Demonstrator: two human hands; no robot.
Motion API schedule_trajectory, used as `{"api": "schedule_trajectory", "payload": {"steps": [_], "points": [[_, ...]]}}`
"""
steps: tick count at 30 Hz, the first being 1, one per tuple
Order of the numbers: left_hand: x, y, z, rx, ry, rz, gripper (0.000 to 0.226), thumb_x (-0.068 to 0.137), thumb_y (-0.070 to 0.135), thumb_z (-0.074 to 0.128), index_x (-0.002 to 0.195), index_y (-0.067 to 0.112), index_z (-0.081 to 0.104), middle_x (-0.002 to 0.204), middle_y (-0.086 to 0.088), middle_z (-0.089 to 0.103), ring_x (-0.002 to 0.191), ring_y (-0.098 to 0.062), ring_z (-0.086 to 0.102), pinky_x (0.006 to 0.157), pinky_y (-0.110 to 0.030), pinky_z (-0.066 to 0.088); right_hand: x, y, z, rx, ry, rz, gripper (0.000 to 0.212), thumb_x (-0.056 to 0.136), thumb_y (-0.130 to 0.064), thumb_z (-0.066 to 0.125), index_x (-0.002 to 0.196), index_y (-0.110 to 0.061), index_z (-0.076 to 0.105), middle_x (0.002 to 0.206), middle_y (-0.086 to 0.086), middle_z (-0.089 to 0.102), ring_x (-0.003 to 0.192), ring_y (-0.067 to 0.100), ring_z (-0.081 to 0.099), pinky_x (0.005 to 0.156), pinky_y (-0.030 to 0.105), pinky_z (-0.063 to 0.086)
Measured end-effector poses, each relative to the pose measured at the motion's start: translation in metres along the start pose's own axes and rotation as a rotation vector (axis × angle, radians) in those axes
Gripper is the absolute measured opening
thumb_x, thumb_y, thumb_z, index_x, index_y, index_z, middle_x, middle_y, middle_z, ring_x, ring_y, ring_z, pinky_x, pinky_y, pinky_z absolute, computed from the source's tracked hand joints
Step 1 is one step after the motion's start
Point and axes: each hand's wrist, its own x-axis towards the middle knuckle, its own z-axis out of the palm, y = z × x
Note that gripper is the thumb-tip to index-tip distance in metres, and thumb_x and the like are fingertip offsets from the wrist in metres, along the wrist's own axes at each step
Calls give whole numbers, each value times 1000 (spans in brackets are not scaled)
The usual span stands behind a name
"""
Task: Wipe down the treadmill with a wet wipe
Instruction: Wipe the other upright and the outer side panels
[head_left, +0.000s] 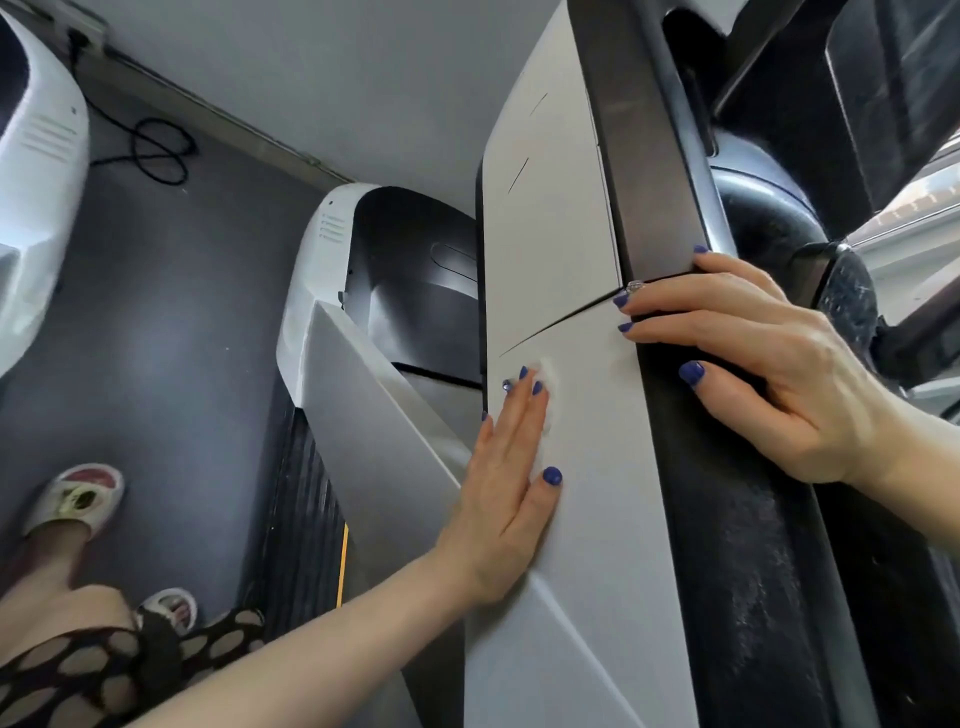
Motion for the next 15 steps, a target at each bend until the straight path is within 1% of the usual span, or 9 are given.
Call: {"api": "schedule_trajectory", "payload": {"steps": [3,7,9,12,14,15], "points": [[18,-10,-7,-19,42,-108,60,102,50,20,154,40,-8,167,19,-8,153,1,-7,126,-34,-6,0,1,0,-2,0,4,39,93,-14,42,119,-1,69,132,12,62,128,26,57,120,53,25],[23,-3,-6,-9,53,-167,60,104,45,25,153,41,-10,167,20,-8,151,6,-9,127,-43,-1,0,1,0,7,5,6,39,93,-14,43,119,-2,69,132,11,62,128,24,57,120,51,25],[22,6,-5,-16,63,-109,61,104,47,25,155,38,-8,168,18,-7,152,3,-9,128,-46,1,-1,1,0,11,14,6,39,93,-13,43,120,-2,69,132,10,62,128,23,57,120,50,25],[31,27,-6,-7,59,21,66,103,45,26,160,23,1,170,10,-4,155,-6,-9,127,-48,2,-2,1,0,17,39,17,39,92,-13,44,120,-1,69,131,11,62,128,24,57,120,49,26],[36,34,-6,14,48,54,67,103,44,26,161,16,5,170,9,-3,155,-9,-8,127,-50,2,-1,1,1,18,59,32,39,92,-13,44,119,-1,69,131,12,62,128,25,57,119,50,28],[35,34,-6,21,39,66,67,104,43,26,161,17,5,170,9,-3,156,-10,-7,127,-51,3,-2,1,1,19,66,39,39,92,-13,44,119,0,69,130,12,62,128,25,57,119,51,29]]}}
